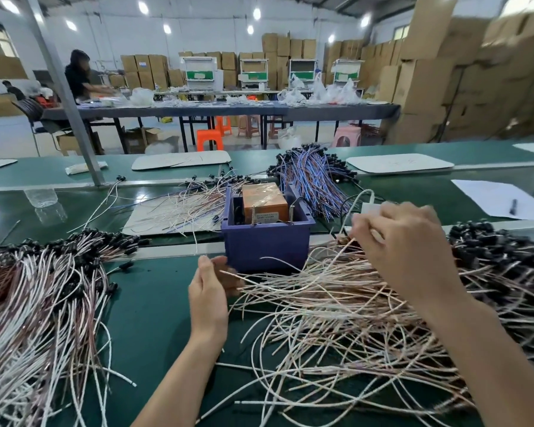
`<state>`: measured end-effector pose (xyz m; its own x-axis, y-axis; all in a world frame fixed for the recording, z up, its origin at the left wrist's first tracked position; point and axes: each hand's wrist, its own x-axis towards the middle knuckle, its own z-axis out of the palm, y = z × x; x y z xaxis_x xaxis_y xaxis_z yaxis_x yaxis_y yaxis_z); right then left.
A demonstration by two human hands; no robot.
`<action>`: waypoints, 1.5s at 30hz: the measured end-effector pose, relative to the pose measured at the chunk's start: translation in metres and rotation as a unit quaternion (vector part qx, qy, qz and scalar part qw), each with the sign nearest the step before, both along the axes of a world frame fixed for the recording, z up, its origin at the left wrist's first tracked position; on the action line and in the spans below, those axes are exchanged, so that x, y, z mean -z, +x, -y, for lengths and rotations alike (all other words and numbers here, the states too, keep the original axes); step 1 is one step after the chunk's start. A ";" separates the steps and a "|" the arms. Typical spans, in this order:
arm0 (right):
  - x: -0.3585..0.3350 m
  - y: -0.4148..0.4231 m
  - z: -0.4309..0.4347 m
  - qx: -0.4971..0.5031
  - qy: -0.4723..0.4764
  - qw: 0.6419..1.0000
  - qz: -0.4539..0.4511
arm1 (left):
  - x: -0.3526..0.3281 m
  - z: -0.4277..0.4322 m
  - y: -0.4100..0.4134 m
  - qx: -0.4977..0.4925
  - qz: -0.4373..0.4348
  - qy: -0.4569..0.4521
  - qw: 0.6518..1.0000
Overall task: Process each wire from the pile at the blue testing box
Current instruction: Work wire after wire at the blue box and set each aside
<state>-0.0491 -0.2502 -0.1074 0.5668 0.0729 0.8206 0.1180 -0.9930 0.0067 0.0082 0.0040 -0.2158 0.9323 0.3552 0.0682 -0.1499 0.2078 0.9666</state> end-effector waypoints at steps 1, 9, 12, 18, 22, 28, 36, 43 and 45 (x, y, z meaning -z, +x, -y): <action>-0.005 0.004 0.020 0.026 -0.015 0.999 -0.015 | 0.000 0.000 0.000 -0.001 0.006 0.004 1.000; 0.021 -0.010 0.055 0.094 0.020 0.977 -0.192 | 0.000 0.003 -0.002 0.000 -0.002 0.044 0.999; 0.048 -0.014 0.006 0.027 0.032 0.977 -0.211 | -0.004 0.005 -0.009 0.012 0.012 0.067 0.998; 0.087 -0.026 -0.096 -0.081 0.076 0.975 -0.193 | -0.025 -0.008 -0.020 0.021 0.076 0.184 0.980; 0.103 -0.027 -0.117 -0.105 0.105 0.963 -0.226 | -0.049 -0.059 -0.001 -0.007 -0.058 0.544 0.837; 0.118 -0.023 -0.114 -0.133 0.150 0.942 -0.268 | -0.060 -0.151 0.001 -0.030 -0.324 0.782 0.532; 0.117 -0.025 -0.114 -0.157 0.200 0.937 -0.241 | -0.047 -0.164 -0.018 -0.092 -0.273 0.731 0.619; 0.098 -0.037 -0.120 -0.198 0.242 0.941 -0.127 | -0.155 -0.111 -0.035 -0.154 0.118 0.438 0.878; 0.080 -0.051 -0.129 -0.265 0.290 0.906 -0.161 | -0.195 -0.087 -0.052 -0.157 0.255 0.316 0.900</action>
